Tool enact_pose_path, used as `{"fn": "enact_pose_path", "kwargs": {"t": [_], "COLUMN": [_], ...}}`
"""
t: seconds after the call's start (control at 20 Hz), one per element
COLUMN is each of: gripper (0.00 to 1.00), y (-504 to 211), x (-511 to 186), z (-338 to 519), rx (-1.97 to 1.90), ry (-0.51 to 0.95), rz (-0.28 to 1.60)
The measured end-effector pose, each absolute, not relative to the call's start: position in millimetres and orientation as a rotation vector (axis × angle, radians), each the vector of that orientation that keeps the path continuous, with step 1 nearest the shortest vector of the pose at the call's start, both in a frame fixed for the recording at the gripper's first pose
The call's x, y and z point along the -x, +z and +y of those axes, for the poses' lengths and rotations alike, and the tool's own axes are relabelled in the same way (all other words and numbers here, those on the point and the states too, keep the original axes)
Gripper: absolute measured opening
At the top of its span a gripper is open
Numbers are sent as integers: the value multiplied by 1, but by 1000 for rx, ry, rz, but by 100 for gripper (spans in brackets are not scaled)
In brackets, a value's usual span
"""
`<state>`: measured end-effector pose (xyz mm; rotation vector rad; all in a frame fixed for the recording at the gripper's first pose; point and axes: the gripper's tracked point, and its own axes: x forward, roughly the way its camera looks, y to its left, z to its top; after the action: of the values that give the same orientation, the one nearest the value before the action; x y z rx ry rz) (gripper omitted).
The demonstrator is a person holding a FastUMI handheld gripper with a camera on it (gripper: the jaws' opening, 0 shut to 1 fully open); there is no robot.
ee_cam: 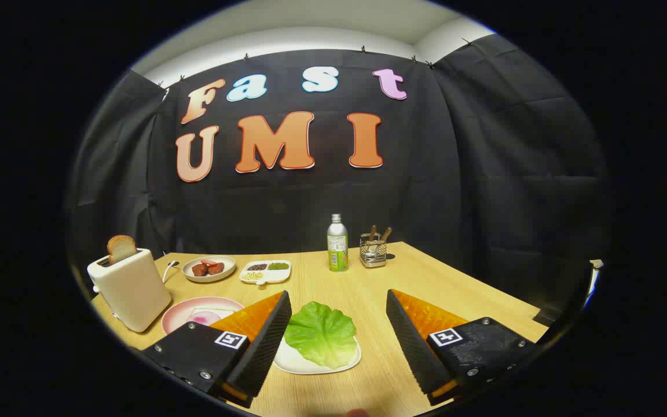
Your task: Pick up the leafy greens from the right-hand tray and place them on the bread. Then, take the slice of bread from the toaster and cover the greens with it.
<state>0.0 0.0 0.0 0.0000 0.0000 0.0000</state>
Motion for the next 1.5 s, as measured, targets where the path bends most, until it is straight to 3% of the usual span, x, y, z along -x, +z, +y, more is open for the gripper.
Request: {"fn": "enact_pose_path", "kwargs": {"t": [0.95, 1.5], "gripper": [99, 98], "y": [3, -37], "x": [-7, -36], "z": [-11, 27], "rx": [-53, 2], "ry": [-22, 63], "rz": [-5, 156]}}
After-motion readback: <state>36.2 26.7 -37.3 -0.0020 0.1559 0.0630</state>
